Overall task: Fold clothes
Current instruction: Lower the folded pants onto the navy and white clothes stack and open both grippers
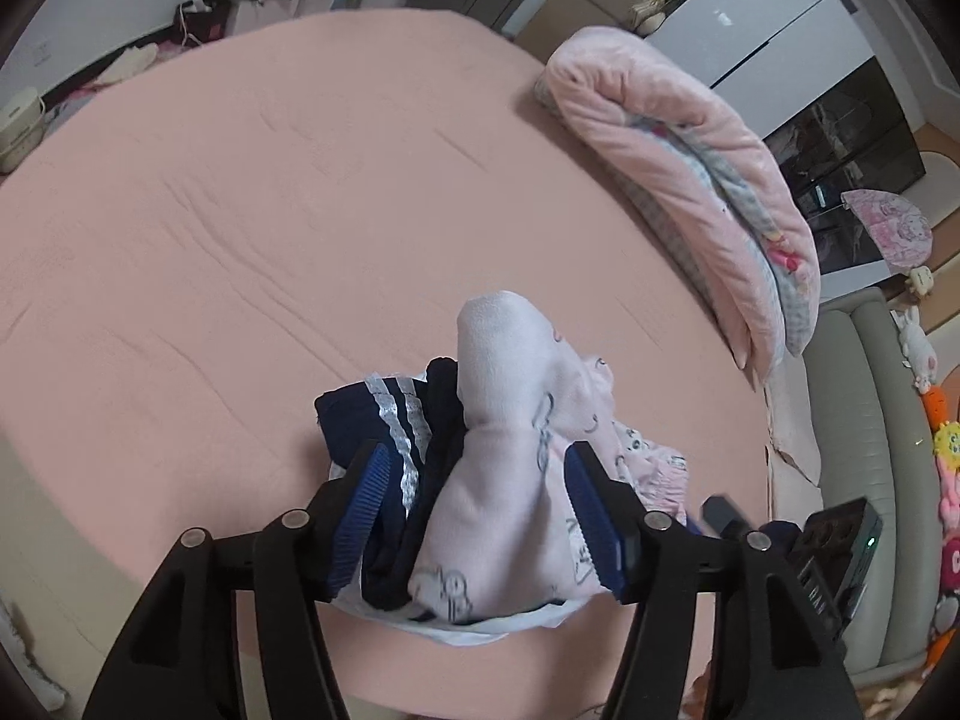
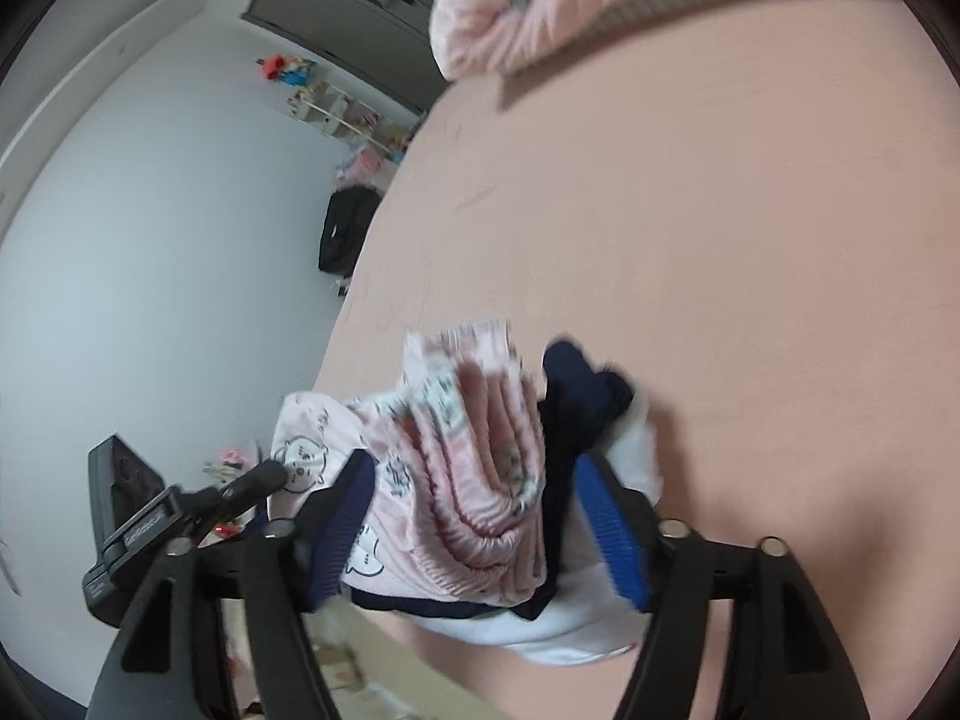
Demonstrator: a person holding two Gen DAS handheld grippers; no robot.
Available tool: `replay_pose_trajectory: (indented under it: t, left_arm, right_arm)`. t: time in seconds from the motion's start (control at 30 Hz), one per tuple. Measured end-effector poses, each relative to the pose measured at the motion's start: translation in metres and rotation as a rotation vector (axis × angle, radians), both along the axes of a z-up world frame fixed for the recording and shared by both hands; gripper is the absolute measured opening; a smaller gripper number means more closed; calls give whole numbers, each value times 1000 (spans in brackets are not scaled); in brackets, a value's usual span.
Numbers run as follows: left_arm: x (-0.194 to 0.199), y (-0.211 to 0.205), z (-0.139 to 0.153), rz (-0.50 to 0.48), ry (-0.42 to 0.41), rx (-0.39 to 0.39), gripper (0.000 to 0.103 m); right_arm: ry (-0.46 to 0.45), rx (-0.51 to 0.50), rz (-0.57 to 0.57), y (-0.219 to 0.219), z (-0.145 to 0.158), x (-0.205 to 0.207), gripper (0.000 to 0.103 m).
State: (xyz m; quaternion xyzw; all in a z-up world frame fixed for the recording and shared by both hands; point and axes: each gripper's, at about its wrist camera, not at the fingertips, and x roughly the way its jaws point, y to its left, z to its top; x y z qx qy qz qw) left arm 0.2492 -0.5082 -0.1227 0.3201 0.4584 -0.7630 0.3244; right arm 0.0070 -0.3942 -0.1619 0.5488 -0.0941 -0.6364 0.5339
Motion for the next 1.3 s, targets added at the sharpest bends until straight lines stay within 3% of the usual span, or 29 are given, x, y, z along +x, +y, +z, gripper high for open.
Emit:
replay_pose_trajectory:
  t: [0.3,0.47,0.67,0.77,0.93,1.13,1.3]
  left_arm:
    - [-25,15,-15,-31,-92,-17,60]
    - [-26,15,-22,-6,-89,-12,60]
    - [-15,11,-28,22,-83,3,60]
    - [-7,11,-37,45,-48,36,60]
    - [3,12,-50,87,12,81,60]
    - [3,17,-52,57,7,55,60]
    - [1,19,-47,87,-6,32,62]
  right_arm:
    - [230,17,140,-7,11,7,75]
    - [320,12,177,-7,10,18,74]
    - [430,39,218,-16,1,27,50]
    - [400,47,207,-18,-8,22,49]
    - [260,32,113,-13,-21,5,49]
    - [49,15,43,2,-48,-20,49]
    - [-4,6,42,7,-53,-23,49]
